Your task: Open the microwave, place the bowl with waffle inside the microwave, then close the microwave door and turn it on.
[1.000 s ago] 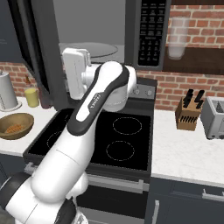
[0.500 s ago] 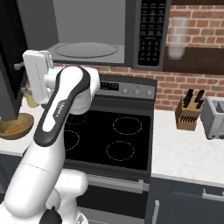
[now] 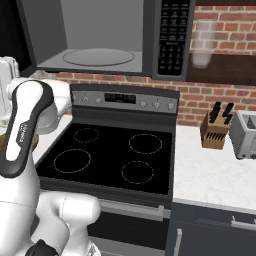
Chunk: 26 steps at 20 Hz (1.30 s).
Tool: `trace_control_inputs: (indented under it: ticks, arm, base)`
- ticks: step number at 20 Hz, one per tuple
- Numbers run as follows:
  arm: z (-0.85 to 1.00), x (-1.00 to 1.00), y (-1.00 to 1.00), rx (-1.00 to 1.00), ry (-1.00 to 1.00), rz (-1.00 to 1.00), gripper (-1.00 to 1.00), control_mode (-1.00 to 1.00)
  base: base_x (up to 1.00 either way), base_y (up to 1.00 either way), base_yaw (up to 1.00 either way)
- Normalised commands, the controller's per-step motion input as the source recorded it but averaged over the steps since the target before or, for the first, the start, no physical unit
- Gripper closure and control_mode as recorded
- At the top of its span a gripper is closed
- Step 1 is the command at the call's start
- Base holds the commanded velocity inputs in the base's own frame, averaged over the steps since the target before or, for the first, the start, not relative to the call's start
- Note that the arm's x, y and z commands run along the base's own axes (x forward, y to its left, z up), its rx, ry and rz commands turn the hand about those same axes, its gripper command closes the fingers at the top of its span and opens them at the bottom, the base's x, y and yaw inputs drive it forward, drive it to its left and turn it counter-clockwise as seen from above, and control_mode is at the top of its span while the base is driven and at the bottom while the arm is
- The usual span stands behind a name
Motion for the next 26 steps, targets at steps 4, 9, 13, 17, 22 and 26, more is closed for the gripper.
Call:
trace_control_inputs:
  ticks: [4, 9, 13, 17, 22, 26]
  arm:
    - [0.05, -0.09, 0.95, 0.00, 0.15, 0.00, -1.00, -1.00]
    - [0.01, -0.08, 0.55, 0.00, 0.11, 0.00, -1.00, -1.00]
    - [0.03, -0.16, -0.16, 0.00, 0.04, 0.03, -1.00, -1.00]
    - [0.06, -0.24, -0.60, 0.00, 0.00, 0.02, -1.00, -1.00]
    - [0.00, -0.18, -0.83, 0.00, 0.00, 0.00, -1.00, -1.00]
    - [-0.26, 0.01, -0.47, -0.04, 0.03, 0.00, -1.00, -1.00]
  base:
    - [0.00, 0.00, 0.00]
    - [0.00, 0.00, 0.00]
    - [0.00, 0.00, 0.00]
    - [0.00, 0.00, 0.00]
    - [0.00, 0.00, 0.00]
    - [0.00, 0.00, 0.00]
